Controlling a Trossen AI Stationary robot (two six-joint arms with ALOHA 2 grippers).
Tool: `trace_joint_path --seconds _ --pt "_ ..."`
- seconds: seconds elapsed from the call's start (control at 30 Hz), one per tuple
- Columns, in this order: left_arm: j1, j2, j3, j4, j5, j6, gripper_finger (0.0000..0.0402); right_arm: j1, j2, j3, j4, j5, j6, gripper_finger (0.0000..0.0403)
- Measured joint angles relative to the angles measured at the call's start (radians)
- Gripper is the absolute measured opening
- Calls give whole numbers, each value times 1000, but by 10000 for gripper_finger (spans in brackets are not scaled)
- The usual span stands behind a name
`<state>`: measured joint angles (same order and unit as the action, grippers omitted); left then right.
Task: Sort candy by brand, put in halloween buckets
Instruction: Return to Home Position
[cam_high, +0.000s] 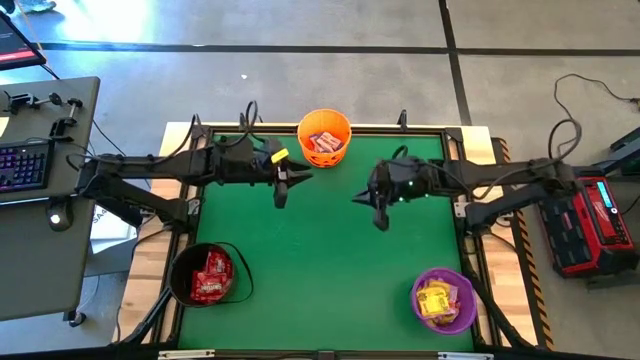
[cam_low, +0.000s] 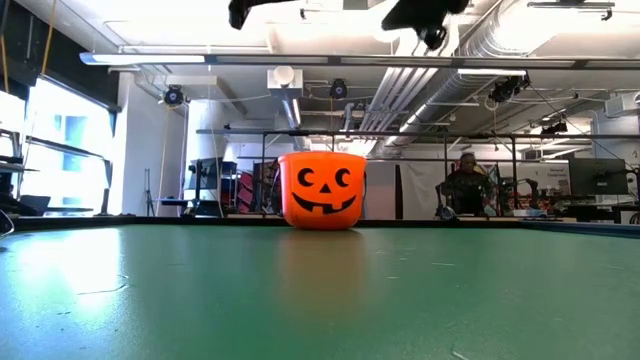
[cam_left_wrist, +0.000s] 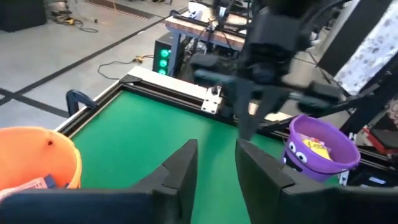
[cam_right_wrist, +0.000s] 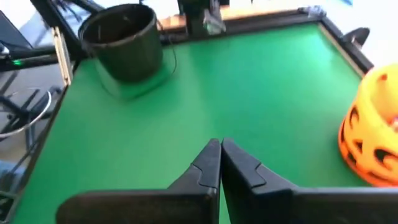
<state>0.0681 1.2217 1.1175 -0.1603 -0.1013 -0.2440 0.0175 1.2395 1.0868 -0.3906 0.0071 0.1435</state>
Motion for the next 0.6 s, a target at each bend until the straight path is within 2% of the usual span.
trace_joint_path --seconds 0.1,0.27,0.43,0.6 --pt "24 0 -5 17 42 38 71 -53 -28 -103 157 -34 -48 0" --pt "59 -5 -101 171 126 74 9 -126 -51 -225 347 -92 -63 0" --pt "71 -7 -208 331 143 120 6 -153 -54 -290 496 -96 -81 0" --pt "71 -18 -306 440 143 150 1 -175 -77 -354 557 -98 -87 0"
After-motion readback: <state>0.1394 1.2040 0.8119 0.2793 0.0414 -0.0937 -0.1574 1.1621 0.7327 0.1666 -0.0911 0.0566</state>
